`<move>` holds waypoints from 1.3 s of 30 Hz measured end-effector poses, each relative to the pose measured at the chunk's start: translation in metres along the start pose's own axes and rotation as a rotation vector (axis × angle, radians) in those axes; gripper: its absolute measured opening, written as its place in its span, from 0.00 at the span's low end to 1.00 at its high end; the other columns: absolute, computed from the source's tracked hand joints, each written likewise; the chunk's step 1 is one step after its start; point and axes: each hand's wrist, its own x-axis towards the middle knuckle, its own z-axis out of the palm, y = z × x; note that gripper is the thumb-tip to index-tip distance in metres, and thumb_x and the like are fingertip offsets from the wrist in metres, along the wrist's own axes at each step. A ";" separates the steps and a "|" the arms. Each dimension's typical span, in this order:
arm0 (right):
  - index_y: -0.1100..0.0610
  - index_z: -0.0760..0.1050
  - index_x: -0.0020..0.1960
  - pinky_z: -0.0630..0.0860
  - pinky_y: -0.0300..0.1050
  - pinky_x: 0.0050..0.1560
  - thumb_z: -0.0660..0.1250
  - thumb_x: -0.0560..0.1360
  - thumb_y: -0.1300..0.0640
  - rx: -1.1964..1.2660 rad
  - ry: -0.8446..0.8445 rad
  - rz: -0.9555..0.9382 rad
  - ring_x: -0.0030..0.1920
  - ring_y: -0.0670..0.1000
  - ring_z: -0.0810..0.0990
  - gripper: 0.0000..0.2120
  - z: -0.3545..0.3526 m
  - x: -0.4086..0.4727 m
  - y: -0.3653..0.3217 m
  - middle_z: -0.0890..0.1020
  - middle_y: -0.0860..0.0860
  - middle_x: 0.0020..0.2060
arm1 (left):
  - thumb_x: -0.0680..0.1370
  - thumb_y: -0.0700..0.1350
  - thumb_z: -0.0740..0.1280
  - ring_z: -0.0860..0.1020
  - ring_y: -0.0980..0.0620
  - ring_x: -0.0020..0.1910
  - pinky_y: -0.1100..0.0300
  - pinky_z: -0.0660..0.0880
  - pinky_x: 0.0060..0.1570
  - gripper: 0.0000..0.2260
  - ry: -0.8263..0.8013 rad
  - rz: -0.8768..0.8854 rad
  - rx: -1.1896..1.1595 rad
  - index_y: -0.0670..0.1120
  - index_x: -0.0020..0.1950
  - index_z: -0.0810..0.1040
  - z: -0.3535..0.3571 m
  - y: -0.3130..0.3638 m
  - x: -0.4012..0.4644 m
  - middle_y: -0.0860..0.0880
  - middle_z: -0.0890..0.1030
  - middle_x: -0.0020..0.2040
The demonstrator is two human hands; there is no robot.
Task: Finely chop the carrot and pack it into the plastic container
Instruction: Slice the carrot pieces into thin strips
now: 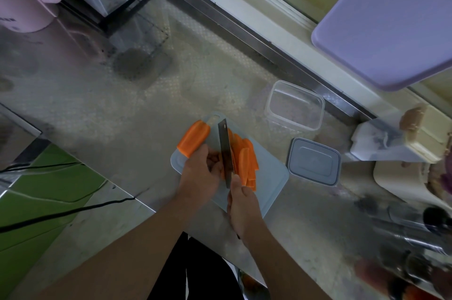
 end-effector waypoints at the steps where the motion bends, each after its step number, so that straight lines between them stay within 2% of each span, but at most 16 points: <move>1: 0.48 0.69 0.33 0.64 0.45 0.33 0.56 0.83 0.38 0.018 0.006 -0.011 0.27 0.45 0.65 0.23 0.000 0.000 -0.001 0.68 0.45 0.26 | 0.81 0.40 0.70 0.81 0.64 0.45 0.74 0.74 0.45 0.07 0.000 0.002 0.003 0.52 0.52 0.78 0.000 -0.001 -0.001 0.56 0.84 0.45; 4: 0.48 0.67 0.30 0.61 0.45 0.31 0.56 0.83 0.38 0.064 0.006 -0.053 0.26 0.46 0.62 0.26 -0.002 0.001 -0.004 0.66 0.46 0.26 | 0.82 0.40 0.69 0.81 0.62 0.45 0.70 0.74 0.45 0.07 0.006 0.017 -0.019 0.53 0.52 0.77 0.002 -0.002 -0.002 0.55 0.83 0.44; 11: 0.52 0.65 0.36 0.59 0.39 0.25 0.56 0.84 0.39 0.086 -0.061 -0.003 0.24 0.46 0.60 0.24 -0.013 -0.012 -0.005 0.64 0.48 0.26 | 0.82 0.39 0.69 0.78 0.66 0.46 0.75 0.72 0.44 0.07 0.028 0.033 -0.003 0.51 0.54 0.78 0.002 0.000 0.000 0.56 0.82 0.45; 22: 0.52 0.63 0.30 0.58 0.36 0.23 0.53 0.84 0.37 0.054 -0.099 0.024 0.21 0.46 0.60 0.28 -0.012 -0.025 -0.002 0.63 0.48 0.23 | 0.82 0.38 0.68 0.80 0.65 0.46 0.75 0.73 0.45 0.09 0.020 0.030 -0.021 0.53 0.53 0.78 0.003 -0.004 0.000 0.57 0.83 0.45; 33: 0.51 0.62 0.31 0.59 0.39 0.27 0.52 0.82 0.34 -0.034 -0.088 0.031 0.23 0.46 0.60 0.28 -0.012 -0.019 0.004 0.62 0.49 0.25 | 0.82 0.41 0.68 0.80 0.64 0.44 0.72 0.73 0.42 0.08 0.029 0.018 -0.016 0.55 0.52 0.77 0.004 -0.002 0.001 0.56 0.82 0.42; 37: 0.51 0.67 0.34 0.61 0.41 0.30 0.52 0.82 0.33 -0.077 -0.047 0.080 0.26 0.46 0.65 0.27 -0.012 -0.019 0.021 0.67 0.47 0.26 | 0.82 0.41 0.69 0.80 0.64 0.44 0.71 0.73 0.43 0.07 0.034 0.012 -0.025 0.54 0.52 0.78 0.004 -0.002 0.001 0.56 0.82 0.42; 39: 0.49 0.69 0.35 0.62 0.41 0.32 0.52 0.78 0.28 -0.112 -0.025 0.108 0.29 0.47 0.68 0.28 -0.011 -0.020 0.034 0.71 0.47 0.28 | 0.82 0.41 0.69 0.79 0.65 0.44 0.72 0.73 0.44 0.06 0.036 0.012 -0.024 0.52 0.53 0.78 0.004 -0.002 0.001 0.56 0.82 0.43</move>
